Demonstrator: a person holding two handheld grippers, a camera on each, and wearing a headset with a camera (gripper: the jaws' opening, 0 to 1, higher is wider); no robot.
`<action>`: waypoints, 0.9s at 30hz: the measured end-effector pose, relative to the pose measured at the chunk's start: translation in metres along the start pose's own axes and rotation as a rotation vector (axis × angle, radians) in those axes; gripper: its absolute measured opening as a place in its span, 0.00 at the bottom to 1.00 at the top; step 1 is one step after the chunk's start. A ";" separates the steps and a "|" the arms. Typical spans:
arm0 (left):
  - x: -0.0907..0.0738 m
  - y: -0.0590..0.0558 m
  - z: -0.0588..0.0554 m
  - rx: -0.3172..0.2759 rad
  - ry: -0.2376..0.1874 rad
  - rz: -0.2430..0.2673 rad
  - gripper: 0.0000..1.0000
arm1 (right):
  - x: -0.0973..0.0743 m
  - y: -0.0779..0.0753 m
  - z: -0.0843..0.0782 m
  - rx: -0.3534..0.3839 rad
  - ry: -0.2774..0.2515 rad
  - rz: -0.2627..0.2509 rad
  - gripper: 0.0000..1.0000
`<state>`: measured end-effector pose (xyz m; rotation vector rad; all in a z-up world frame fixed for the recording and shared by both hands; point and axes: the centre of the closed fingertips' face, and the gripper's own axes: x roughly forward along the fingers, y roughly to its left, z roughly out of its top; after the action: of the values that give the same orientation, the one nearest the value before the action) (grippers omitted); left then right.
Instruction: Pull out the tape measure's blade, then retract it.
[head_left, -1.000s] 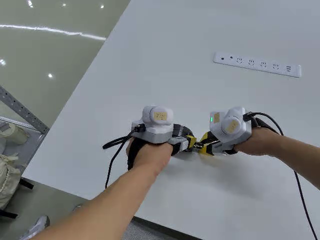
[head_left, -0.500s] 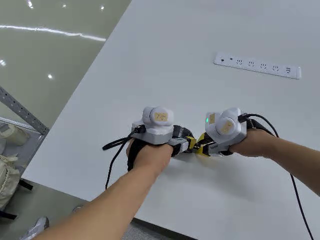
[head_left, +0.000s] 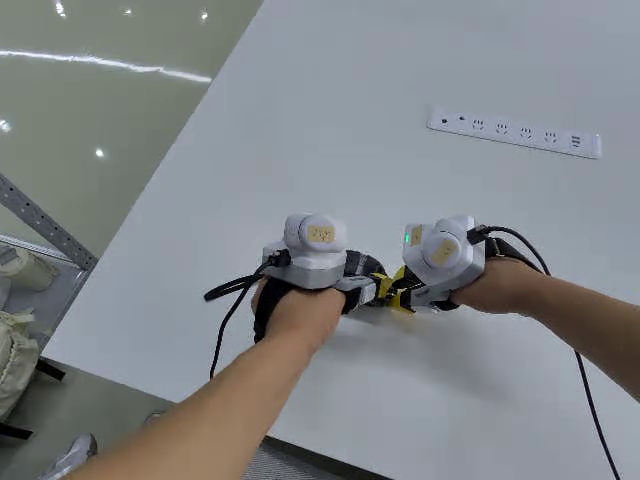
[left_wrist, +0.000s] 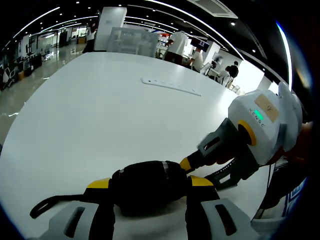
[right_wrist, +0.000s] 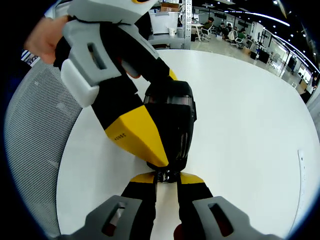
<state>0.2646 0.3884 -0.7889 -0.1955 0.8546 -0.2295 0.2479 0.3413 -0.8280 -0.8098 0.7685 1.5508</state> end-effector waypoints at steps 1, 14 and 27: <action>0.000 0.000 0.000 -0.001 0.000 0.000 0.53 | 0.000 0.000 0.000 0.003 0.001 -0.002 0.12; 0.000 0.000 0.000 -0.003 0.000 0.007 0.54 | 0.000 0.000 -0.001 -0.004 0.001 -0.016 0.12; 0.000 -0.001 0.000 -0.002 -0.009 0.017 0.57 | -0.001 0.002 -0.001 0.001 -0.007 -0.025 0.15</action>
<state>0.2641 0.3874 -0.7886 -0.1907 0.8471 -0.2123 0.2459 0.3398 -0.8277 -0.8098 0.7511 1.5305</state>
